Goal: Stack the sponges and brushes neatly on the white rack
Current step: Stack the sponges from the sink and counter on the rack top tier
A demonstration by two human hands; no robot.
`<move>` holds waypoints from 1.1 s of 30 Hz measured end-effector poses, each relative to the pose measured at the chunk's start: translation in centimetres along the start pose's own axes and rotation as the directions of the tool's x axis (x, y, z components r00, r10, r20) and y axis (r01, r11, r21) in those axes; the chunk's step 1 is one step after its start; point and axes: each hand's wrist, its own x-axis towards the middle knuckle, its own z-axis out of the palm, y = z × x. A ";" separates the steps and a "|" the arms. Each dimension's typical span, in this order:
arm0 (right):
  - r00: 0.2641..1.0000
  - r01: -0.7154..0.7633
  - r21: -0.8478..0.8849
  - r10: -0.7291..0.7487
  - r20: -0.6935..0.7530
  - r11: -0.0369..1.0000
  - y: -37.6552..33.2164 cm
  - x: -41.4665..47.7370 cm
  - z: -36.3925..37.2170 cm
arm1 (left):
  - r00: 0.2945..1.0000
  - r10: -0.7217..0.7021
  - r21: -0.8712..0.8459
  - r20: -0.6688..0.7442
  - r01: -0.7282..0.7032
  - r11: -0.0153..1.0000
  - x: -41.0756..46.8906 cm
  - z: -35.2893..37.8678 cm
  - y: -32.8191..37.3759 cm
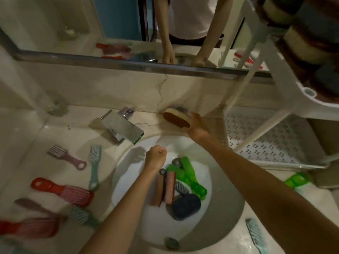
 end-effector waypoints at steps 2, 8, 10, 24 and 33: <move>1.000 -0.020 -0.066 0.022 0.020 0.998 -0.4 1.3 0.5 | 0.998 -0.063 -0.035 0.014 0.063 0.997 1.0 -0.1 -1.2; 0.996 -0.065 -0.057 0.061 -0.068 0.996 -0.7 0.9 1.0 | 0.989 -0.136 -0.193 0.058 0.145 0.970 2.2 -1.2 -2.3; 0.994 -0.061 0.170 0.076 -0.084 0.984 -0.7 -1.0 1.4 | 0.989 -0.117 -0.283 0.093 0.139 0.949 2.3 -1.5 -1.9; 0.894 -0.446 0.374 0.426 0.139 0.814 3.0 -12.2 11.3 | 0.970 -0.218 -0.366 -0.108 0.165 0.916 -1.1 -1.9 -5.9; 0.859 -0.450 0.031 0.424 0.287 0.892 2.6 -13.5 15.0 | 0.964 -0.231 -0.275 -0.135 0.188 0.943 -4.1 -3.1 -8.0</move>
